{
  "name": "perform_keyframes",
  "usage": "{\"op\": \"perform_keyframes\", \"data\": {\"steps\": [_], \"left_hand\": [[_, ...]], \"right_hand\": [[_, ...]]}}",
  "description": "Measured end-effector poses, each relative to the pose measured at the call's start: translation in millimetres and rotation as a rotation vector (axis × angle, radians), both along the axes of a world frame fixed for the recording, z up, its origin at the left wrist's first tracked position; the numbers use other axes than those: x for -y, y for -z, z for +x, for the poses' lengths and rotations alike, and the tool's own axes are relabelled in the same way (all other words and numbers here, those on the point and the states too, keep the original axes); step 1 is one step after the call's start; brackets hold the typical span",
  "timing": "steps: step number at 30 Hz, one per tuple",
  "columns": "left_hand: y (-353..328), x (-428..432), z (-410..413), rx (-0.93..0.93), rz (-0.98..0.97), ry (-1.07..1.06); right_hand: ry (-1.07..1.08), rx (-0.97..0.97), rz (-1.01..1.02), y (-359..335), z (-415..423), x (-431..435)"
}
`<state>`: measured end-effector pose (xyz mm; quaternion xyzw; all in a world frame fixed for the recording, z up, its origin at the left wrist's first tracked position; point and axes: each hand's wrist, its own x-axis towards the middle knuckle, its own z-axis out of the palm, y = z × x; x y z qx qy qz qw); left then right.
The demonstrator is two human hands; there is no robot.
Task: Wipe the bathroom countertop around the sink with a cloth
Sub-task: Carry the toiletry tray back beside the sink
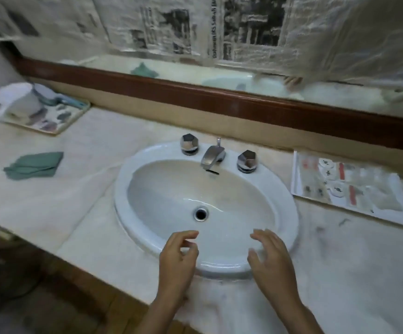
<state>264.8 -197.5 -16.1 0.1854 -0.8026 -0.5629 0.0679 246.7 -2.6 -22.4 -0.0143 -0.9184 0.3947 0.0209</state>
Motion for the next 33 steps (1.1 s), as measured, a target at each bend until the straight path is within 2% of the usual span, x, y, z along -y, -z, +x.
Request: {"op": "perform_keyframes", "data": {"steps": [6, 9, 19, 24, 28, 33], "left_hand": [[8.5, 151.8, 85.0, 0.056, -0.022, -0.190], [9.1, 222.3, 105.5, 0.109, -0.021, -0.239], [4.5, 410.2, 88.4, 0.134, -0.106, -0.361], [17.5, 488.8, 38.1, 0.158, -0.243, -0.279], [28.6, 547.6, -6.7, 0.251, -0.384, -0.183], [32.8, 601.6, -48.0, 0.358, -0.621, -0.005]], "right_hand": [[-0.249, -0.023, 0.081, -0.6, 32.3, 137.9], [-0.311, -0.030, 0.059, -5.9, 31.1, 204.3], [-0.415, 0.034, -0.003, -10.1, -29.7, 399.3], [-0.470, 0.057, -0.027, 1.9, -85.0, 497.0], [-0.470, 0.058, -0.040, 13.7, -141.6, 575.9], [-0.494, -0.008, 0.065, 18.7, -212.0, 655.3]]}}
